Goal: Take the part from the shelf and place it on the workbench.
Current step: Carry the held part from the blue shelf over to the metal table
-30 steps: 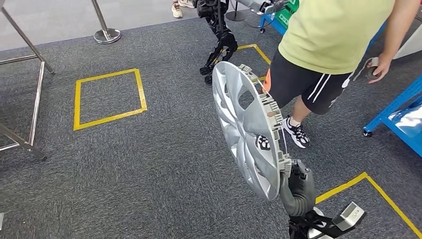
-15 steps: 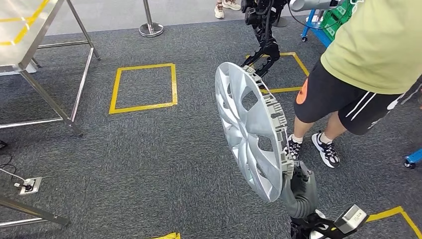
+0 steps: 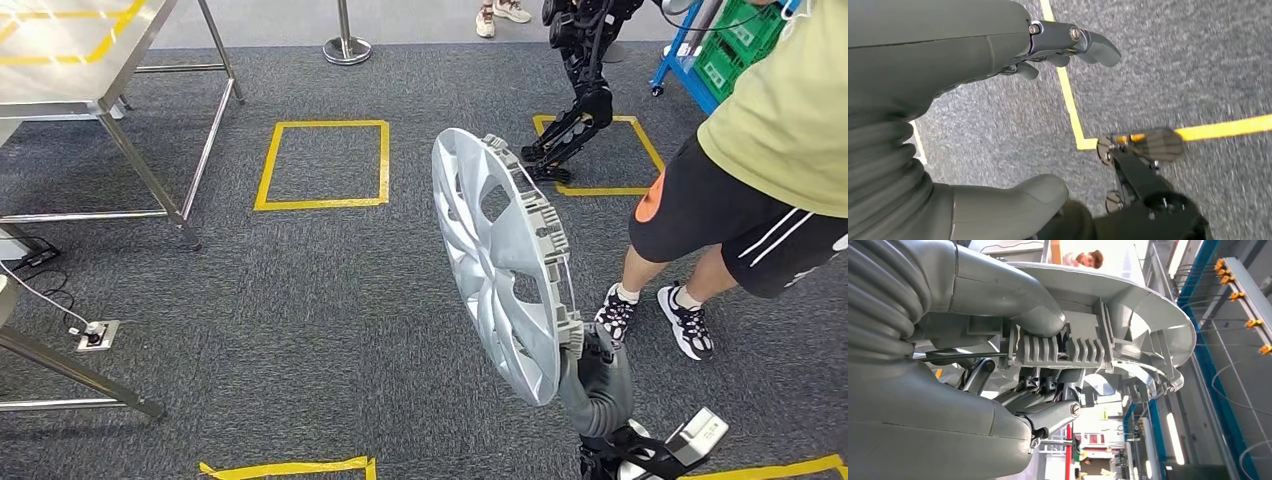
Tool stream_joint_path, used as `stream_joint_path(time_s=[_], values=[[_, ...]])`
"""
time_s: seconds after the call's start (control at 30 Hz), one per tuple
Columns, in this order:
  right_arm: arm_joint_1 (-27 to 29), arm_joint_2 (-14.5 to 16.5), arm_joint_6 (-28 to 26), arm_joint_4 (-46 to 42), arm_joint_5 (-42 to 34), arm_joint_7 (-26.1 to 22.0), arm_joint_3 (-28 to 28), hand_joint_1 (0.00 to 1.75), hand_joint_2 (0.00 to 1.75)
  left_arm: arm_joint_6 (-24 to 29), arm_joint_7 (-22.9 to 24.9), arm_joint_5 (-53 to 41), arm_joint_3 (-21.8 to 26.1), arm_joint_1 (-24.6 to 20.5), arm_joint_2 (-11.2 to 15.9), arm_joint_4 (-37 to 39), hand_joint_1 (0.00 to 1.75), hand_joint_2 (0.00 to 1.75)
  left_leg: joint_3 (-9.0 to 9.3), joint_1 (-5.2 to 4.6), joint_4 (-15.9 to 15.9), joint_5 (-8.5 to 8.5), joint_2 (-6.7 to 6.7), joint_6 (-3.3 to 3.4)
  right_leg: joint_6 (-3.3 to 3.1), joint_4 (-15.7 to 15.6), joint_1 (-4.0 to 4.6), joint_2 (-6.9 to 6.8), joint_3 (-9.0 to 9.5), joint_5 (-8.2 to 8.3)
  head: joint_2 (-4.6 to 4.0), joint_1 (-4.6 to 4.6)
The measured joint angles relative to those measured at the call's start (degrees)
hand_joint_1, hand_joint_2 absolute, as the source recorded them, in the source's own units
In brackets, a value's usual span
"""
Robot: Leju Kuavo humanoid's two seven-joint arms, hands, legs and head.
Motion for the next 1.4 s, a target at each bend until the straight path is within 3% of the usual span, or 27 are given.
stream_joint_path(time_s=[0.13, 0.4, 0.83, 1.17, 1.4], values=[[0.0, 0.0, 0.0, 0.0, 0.1, 0.1, 0.0, 1.75, 1.75, 0.2, 0.3, 0.1, 0.0, -0.1, 0.0, 0.0, 0.00, 1.75, 1.14, -0.03, -2.4, 1.08, 0.02, 0.82, 1.20, -3.4, 0.00, 0.01, 1.62, 1.57, 0.00, 0.06], [-0.5, 0.0, -0.3, 0.0, 0.5, 0.2, 0.0, 1.75, 1.75, 0.9, 0.2, 0.2, 0.0, -0.1, -0.1, 0.0, 0.00, 1.75, 5.09, -0.11, -10.0, 4.66, 0.03, 1.18, 2.12, -11.6, -0.02, 0.01, 5.78, 5.46, 0.00, 0.07], [0.1, 0.0, -1.2, -0.2, 0.6, 0.0, 0.0, 1.75, 1.75, 5.3, -7.4, 0.3, 0.0, -0.2, -0.1, -0.1, 0.00, 1.75, 12.88, -0.23, -24.7, 11.39, 0.03, 0.74, 1.87, -25.7, -0.05, 0.02, 13.14, 12.04, 0.00, 0.05], [0.3, 0.0, -1.2, -0.3, 0.6, 0.0, -0.2, 1.75, 1.75, 4.7, -8.1, 1.0, -0.1, -0.2, -0.1, -0.1, 0.00, 1.75, 22.03, -0.24, -40.6, 18.33, 0.03, 0.45, 1.63, -41.3, -0.03, 0.07, 22.12, 18.96, 0.00, 0.04], [0.4, -0.1, -1.5, -0.3, 0.6, -0.8, -0.2, 1.75, 1.75, 3.6, -7.2, 1.1, -0.1, -0.2, -0.1, -0.1, 0.00, 1.75, 25.26, -0.22, -46.2, 20.79, 0.03, 0.36, 1.49, -47.4, 0.09, 0.08, 25.59, 21.59, 0.00, 0.04]])
